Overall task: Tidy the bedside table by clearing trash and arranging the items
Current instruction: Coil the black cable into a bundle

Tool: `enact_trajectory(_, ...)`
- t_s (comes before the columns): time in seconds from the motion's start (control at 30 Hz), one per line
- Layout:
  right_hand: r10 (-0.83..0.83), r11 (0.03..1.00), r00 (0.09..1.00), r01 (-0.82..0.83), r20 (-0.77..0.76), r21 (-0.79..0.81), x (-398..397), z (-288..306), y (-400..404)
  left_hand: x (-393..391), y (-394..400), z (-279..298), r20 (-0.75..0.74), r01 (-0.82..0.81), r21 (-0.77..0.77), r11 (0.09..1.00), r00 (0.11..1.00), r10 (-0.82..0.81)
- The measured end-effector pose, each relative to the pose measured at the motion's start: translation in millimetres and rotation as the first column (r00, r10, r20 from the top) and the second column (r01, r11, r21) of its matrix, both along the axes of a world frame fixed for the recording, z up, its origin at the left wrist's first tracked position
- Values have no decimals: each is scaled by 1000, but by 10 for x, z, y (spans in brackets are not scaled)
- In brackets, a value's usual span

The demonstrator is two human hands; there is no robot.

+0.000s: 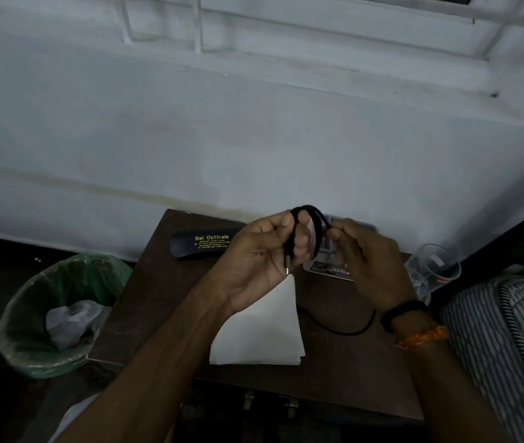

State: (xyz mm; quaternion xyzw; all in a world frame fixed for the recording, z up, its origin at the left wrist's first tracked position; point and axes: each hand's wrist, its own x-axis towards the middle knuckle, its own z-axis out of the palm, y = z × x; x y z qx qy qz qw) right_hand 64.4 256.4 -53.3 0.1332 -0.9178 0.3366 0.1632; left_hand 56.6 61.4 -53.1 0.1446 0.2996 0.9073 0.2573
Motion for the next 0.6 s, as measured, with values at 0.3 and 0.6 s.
enact_trajectory(0.3,-273,844,873,419,-405,334,118,303,81,11,85,80,47,-66,122,990,997,60)
enact_trajectory(0.6,-186,803,982,144,14,578,314,431,-102,-18,187,57,96,-177,121,977,981,166)
